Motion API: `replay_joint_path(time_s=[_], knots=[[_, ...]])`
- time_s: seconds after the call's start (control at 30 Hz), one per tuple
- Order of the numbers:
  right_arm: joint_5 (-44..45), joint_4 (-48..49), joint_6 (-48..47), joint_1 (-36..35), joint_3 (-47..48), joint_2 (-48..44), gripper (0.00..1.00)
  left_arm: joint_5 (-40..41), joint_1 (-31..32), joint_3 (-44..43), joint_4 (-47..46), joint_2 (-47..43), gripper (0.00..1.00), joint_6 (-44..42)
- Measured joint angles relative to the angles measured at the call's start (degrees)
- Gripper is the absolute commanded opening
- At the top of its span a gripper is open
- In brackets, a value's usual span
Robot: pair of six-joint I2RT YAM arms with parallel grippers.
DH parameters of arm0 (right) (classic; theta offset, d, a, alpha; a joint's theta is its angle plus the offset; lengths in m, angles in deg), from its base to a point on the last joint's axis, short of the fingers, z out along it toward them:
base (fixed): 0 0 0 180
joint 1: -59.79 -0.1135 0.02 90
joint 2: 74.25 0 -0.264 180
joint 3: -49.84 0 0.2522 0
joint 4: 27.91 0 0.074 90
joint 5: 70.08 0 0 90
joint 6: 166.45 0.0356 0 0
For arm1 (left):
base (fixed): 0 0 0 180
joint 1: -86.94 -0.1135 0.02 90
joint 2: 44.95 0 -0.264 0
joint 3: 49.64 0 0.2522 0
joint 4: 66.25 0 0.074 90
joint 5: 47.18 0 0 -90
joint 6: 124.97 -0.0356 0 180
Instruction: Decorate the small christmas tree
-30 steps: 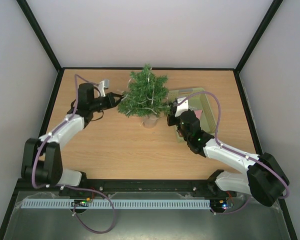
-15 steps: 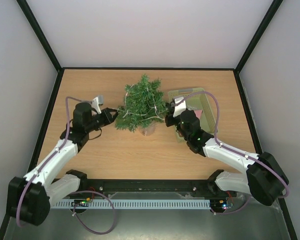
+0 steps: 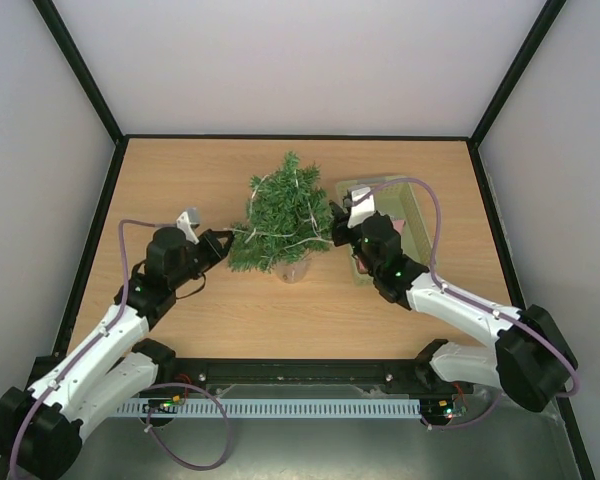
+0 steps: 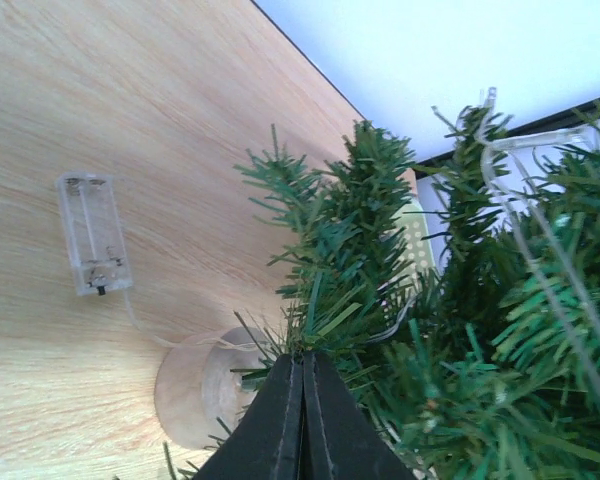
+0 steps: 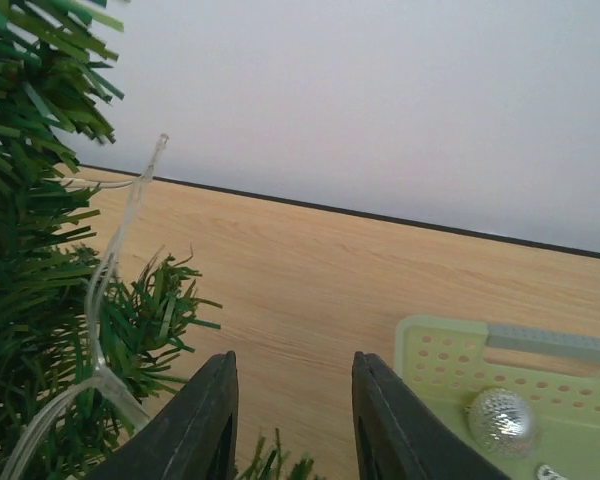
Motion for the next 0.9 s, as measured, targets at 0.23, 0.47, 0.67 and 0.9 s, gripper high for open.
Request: replay_joint_path(time_s=[0.23,0.47,0.67,0.9], knots=[[7.63,-7.43,3.43,0.00,0.42,-4.59,0.40,4.92,2.75,0.90,1.73,-1.53,0.02,2.36],[12.20,-21.35,11.89,0.00,6.29,-8.44,0.46,7.98,5.35,2.43,2.93,-4.28,0.02,4.96],[8.24,-28.41,22.29,0.00,7.96,-14.23,0.48,10.16,8.35,2.45,3.78,-4.48,0.02,8.55],[0.81,-31.36,33.83,0.00,3.52,-24.26,0.46,12.85,13.03,2.45,5.66,-5.16,0.07,12.72]])
